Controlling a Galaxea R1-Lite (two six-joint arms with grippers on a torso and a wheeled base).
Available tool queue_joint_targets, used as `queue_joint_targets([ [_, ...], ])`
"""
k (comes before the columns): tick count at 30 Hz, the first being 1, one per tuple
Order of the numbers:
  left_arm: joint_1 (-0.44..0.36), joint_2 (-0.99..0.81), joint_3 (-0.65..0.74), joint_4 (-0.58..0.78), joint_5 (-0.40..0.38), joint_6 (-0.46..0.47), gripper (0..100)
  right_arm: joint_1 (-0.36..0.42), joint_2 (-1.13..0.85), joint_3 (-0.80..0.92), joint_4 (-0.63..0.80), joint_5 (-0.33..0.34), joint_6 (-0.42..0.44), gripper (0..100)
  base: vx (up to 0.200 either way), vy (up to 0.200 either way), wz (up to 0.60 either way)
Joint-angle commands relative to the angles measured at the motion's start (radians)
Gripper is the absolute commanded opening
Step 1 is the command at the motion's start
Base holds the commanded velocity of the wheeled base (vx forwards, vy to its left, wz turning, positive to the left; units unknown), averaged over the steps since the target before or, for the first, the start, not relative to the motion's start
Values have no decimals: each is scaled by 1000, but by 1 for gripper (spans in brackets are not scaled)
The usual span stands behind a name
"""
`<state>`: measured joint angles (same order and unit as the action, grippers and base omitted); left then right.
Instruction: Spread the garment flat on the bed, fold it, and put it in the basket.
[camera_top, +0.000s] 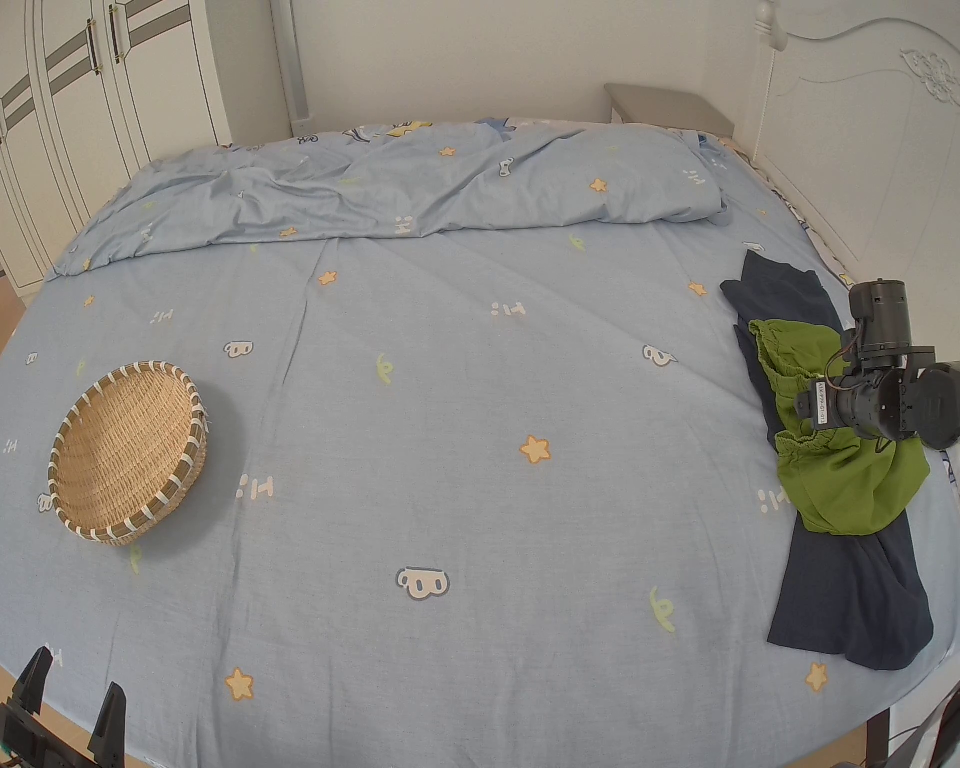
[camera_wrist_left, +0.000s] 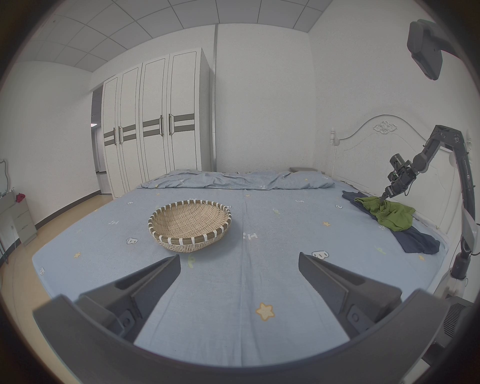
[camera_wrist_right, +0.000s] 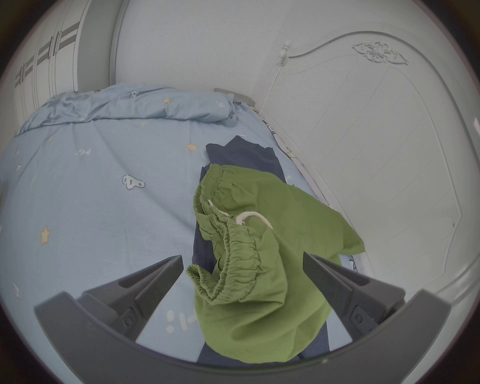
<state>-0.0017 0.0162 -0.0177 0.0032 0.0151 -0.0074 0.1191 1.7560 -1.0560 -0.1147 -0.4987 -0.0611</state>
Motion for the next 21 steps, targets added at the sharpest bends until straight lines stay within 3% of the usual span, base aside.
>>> queue_joint_targets([
  [1,0,-16,16,0,0,0,100,-15,86,-39,-2,-3,0,100,0,0,0],
  [14,0,-16,16,0,0,0,100,-55,160,-91,-34,-17,6,100,0,0,0],
  [15,0,-16,16,0,0,0,100,-55,162,-95,-34,-15,6,0,0,0,0],
  [21,0,-16,16,0,0,0,100,-52,168,-122,-31,-15,7,0,0,0,0],
])
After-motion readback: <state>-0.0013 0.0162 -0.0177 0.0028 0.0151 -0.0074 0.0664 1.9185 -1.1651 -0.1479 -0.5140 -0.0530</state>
